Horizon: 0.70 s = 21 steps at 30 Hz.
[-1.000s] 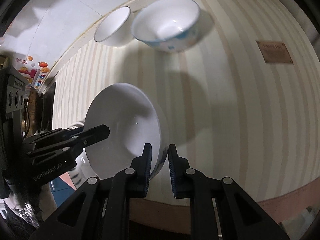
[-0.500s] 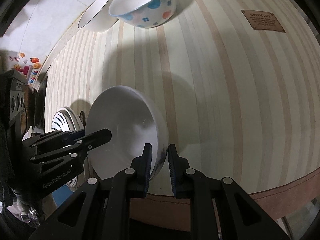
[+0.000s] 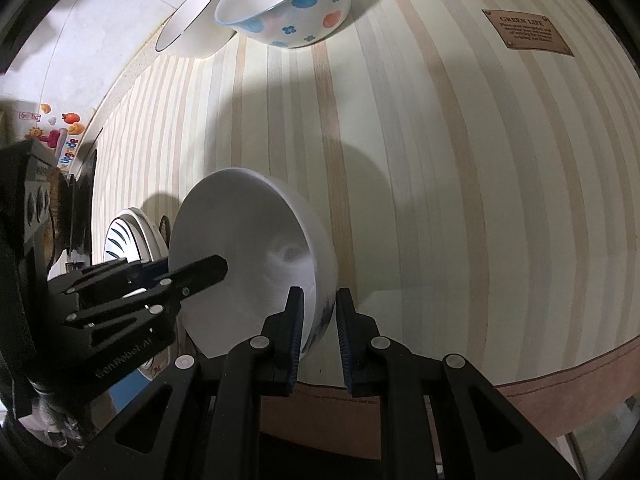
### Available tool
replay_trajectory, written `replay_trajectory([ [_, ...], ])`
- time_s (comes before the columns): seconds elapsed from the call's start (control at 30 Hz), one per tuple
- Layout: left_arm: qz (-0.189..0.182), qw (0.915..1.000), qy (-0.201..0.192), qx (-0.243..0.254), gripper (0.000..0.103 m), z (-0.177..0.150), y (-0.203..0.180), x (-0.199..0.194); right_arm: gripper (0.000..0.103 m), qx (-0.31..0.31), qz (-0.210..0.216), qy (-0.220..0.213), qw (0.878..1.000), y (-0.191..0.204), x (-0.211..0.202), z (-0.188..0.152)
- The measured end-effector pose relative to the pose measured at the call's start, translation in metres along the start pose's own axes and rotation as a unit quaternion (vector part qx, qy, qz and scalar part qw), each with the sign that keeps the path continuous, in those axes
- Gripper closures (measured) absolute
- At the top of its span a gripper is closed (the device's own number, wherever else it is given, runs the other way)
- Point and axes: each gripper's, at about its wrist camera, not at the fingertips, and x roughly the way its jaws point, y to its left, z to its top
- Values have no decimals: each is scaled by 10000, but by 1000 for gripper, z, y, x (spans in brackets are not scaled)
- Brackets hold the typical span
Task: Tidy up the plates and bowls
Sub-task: 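Lift the white bowl with both tools and carry it toward the blue-dot bowl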
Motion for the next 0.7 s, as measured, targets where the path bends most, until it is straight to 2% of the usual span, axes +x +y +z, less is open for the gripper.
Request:
replay_trajectory([
  [0.27,19,10000,70,-17,86,4,-2,2,85,82,109,79,9999,-5,0,5],
  [0.4,131,9999,-94,2,86,5,1,-19,85,179,270,52,9995,-13,-16,9],
  [0.5,-9,9995,-302,-111,85,10,9,-45,85,129,265,-179,9994,-19,-41,19],
  [0.57,-10,9987,-477,-197,83,26,15,-63,85,122,212,-402,9989,-23,-60,32],
  [0.63,-94,9975,-637,-301,75,45,21,-72,84,116,250,-649,9975,-26,-76,53],
  [0.7,-92,9960,-764,-447,75,74,30,-73,78,163,237,-792,9964,-28,-84,75],
])
